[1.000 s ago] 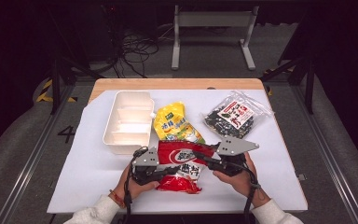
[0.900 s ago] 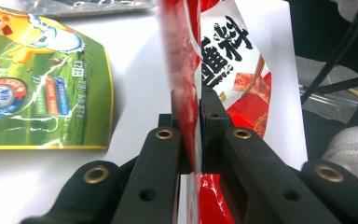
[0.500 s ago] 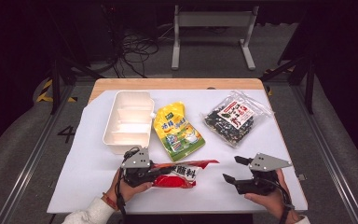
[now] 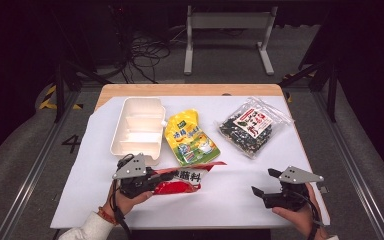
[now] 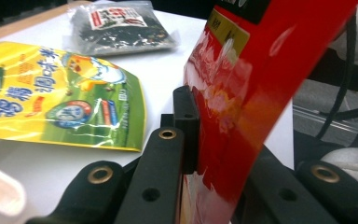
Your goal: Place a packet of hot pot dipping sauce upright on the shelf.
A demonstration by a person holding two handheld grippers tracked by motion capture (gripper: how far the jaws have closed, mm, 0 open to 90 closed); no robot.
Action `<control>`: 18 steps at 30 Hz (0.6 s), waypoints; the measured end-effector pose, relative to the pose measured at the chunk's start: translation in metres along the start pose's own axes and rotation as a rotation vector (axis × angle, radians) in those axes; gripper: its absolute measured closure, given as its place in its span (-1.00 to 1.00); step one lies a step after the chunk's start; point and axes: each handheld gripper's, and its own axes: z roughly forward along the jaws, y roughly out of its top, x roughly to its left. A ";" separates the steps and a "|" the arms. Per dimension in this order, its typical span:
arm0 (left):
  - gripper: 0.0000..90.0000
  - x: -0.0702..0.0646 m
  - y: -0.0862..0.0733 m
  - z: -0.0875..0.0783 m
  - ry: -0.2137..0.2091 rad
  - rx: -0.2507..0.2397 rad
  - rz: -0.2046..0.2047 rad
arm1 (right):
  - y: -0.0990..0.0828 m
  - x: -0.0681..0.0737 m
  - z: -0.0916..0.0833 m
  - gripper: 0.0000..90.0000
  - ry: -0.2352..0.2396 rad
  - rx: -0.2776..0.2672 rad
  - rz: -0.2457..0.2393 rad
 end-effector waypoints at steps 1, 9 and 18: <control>0.99 0.000 0.001 -0.002 0.005 -0.003 0.004 | 0.000 0.001 0.001 -0.67 -0.003 0.003 -0.006; 0.99 0.006 0.013 -0.026 0.059 -0.068 0.022 | 0.002 0.005 0.003 -0.71 -0.068 0.011 -0.063; 0.99 0.027 0.031 -0.055 0.130 -0.128 0.045 | 0.000 0.006 0.003 -0.71 -0.079 0.005 -0.048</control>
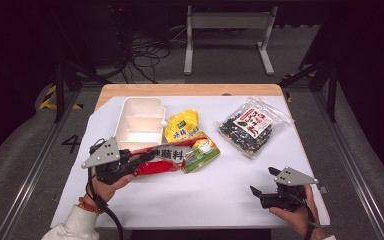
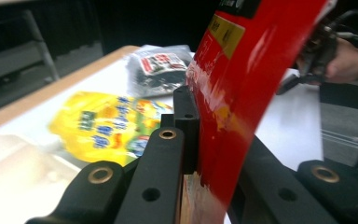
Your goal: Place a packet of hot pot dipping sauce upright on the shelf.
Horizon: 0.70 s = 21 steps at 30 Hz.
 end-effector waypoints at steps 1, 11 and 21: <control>0.99 0.006 0.003 -0.002 0.013 -0.003 0.015 | 0.000 0.000 -0.001 -0.71 0.001 -0.002 0.002; 0.99 0.056 0.025 -0.010 0.141 0.010 0.017 | -0.004 0.002 -0.003 -0.71 0.013 -0.014 0.010; 0.99 0.103 0.033 -0.001 0.197 0.051 0.011 | -0.014 0.005 -0.009 -0.71 0.022 -0.015 0.023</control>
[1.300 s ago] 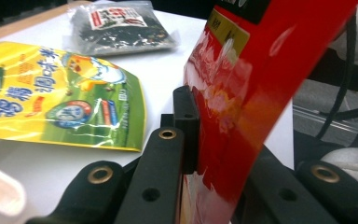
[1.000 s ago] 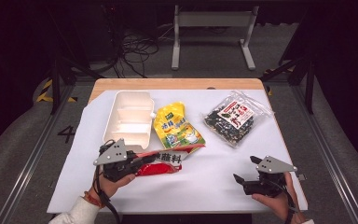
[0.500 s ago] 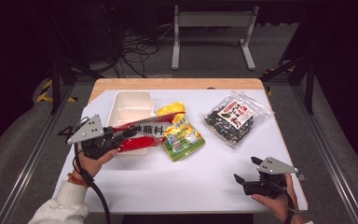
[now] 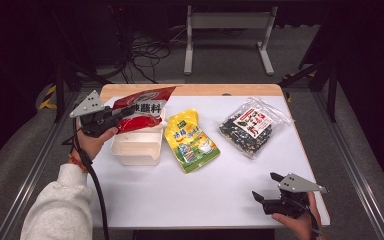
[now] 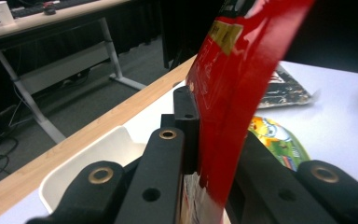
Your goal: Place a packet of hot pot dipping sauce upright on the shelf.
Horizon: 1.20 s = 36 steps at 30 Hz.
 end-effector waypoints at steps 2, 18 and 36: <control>0.99 0.005 0.001 0.004 0.003 0.014 0.012 | -0.002 0.000 -0.001 -0.71 0.005 -0.002 0.005; 0.99 0.052 -0.011 0.050 0.020 0.104 0.008 | -0.017 0.006 -0.012 -0.70 -0.014 0.019 0.042; 0.98 0.073 -0.031 0.097 0.030 0.155 -0.048 | -0.019 0.014 -0.004 -0.69 -0.007 0.055 0.050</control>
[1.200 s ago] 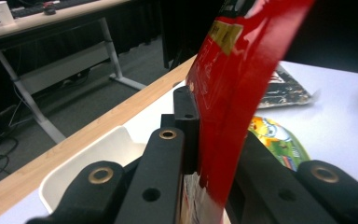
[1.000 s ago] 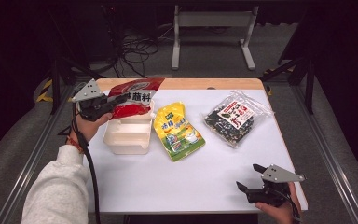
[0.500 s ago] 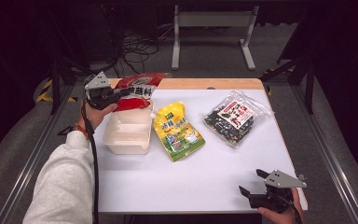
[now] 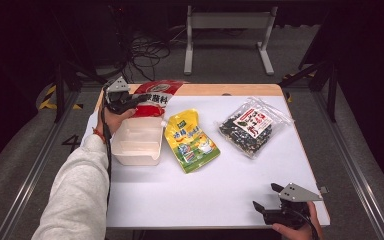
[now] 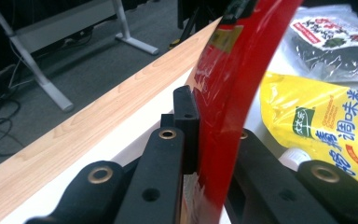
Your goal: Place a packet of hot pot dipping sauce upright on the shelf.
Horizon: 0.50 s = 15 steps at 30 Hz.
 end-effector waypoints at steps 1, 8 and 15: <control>0.97 0.000 0.000 0.000 -0.004 0.004 -0.002 | 0.000 0.000 0.000 -0.69 0.004 -0.001 0.000; 0.82 0.002 -0.005 -0.008 0.036 0.041 -0.023 | 0.000 0.000 0.000 -0.68 0.014 -0.001 -0.002; 0.99 0.007 -0.019 -0.019 0.065 0.100 -0.037 | 0.001 -0.001 0.001 -0.67 0.021 0.005 -0.006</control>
